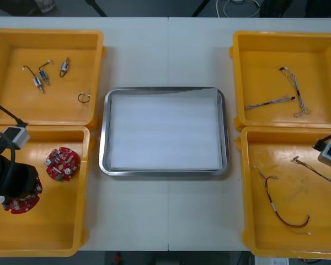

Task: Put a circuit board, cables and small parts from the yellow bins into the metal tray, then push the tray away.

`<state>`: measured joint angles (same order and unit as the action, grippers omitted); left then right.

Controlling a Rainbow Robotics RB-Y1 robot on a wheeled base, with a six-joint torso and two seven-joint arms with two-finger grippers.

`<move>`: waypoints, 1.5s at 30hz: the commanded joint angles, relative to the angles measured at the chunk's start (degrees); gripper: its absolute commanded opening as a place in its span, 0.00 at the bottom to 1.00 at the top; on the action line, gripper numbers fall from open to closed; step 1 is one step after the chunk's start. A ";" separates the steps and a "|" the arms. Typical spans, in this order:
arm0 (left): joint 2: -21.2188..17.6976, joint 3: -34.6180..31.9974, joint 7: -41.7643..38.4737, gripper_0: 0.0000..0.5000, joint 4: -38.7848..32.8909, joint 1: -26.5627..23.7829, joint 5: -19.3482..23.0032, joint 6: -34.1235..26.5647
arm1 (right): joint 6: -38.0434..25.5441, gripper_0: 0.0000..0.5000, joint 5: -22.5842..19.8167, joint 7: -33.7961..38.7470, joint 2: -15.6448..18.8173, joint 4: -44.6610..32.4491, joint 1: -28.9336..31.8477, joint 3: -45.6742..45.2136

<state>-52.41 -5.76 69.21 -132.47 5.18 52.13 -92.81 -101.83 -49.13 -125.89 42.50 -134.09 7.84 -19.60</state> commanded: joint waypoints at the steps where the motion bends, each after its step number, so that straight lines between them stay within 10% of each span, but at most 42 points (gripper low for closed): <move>1: 0.20 -3.38 -4.17 0.00 -2.88 -5.45 4.38 -5.62 | -6.01 0.00 -0.35 8.03 1.00 -6.45 -3.80 -2.37; 27: 4.86 20.70 -21.31 0.00 6.52 -40.87 7.02 -12.74 | -8.17 0.00 1.50 16.82 3.11 -13.40 -10.66 5.36; 45: 17.25 39.68 -22.18 0.00 24.19 -52.73 -3.70 -3.43 | -8.17 0.00 1.32 18.40 2.85 -13.13 -10.04 5.45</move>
<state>-37.13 31.19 48.09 -109.74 -44.43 50.02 -98.29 -109.81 -47.56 -109.73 43.62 -146.03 -1.86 -14.54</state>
